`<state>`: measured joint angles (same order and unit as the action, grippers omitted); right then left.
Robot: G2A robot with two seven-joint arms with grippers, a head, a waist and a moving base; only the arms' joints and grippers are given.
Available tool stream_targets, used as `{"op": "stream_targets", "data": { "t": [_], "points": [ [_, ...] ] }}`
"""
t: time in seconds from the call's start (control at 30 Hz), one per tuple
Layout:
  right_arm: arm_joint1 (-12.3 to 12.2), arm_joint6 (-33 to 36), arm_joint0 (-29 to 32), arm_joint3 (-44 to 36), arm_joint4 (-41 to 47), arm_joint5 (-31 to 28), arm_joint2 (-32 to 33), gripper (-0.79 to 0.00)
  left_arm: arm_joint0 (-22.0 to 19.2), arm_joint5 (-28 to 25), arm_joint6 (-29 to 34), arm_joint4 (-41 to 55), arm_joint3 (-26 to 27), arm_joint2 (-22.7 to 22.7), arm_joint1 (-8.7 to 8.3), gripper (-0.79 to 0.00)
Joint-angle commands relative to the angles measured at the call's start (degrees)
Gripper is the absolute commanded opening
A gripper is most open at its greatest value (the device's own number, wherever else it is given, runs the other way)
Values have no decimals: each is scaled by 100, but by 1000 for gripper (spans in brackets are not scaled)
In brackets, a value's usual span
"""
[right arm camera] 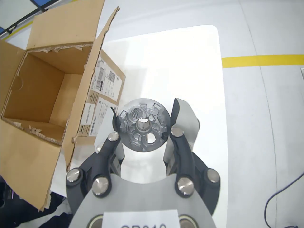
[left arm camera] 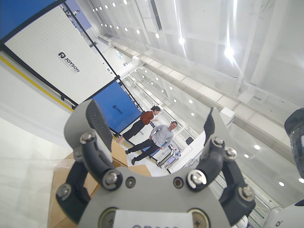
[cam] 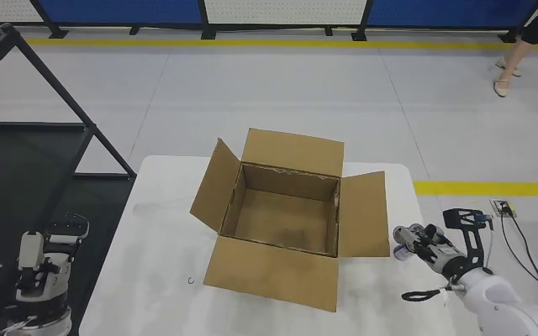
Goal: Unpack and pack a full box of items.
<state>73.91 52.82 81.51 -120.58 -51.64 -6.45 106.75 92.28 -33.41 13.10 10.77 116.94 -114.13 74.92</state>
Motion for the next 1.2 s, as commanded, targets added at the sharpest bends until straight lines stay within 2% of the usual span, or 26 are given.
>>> {"op": "stream_targets", "data": {
  "t": [0.0, 0.17, 0.3, 0.57, 0.73, 1.17],
  "points": [
    [-29, 39, 174, -33, -14, -375, 52, -785, 0, 0, 0, 0, 0, 0, 0, 0],
    [-81, 47, 452, -20, 86, -885, 37, -785, 0, 0, 0, 0, 0, 0, 0, 0],
    [-119, 150, 445, 202, -30, -880, -60, -785, 0, 0, 0, 0, 0, 0, 0, 0],
    [-177, 317, 114, 737, -475, -716, -580, -785, 0, 0, 0, 0, 0, 0, 0, 0],
    [-194, 281, -82, 1090, -814, -321, -803, -785, 0, 0, 0, 0, 0, 0, 0, 0],
    [-236, 242, -475, 1658, -1161, -12, -1253, -785, 0, 0, 0, 0, 0, 0, 0, 0]
  ]
}}
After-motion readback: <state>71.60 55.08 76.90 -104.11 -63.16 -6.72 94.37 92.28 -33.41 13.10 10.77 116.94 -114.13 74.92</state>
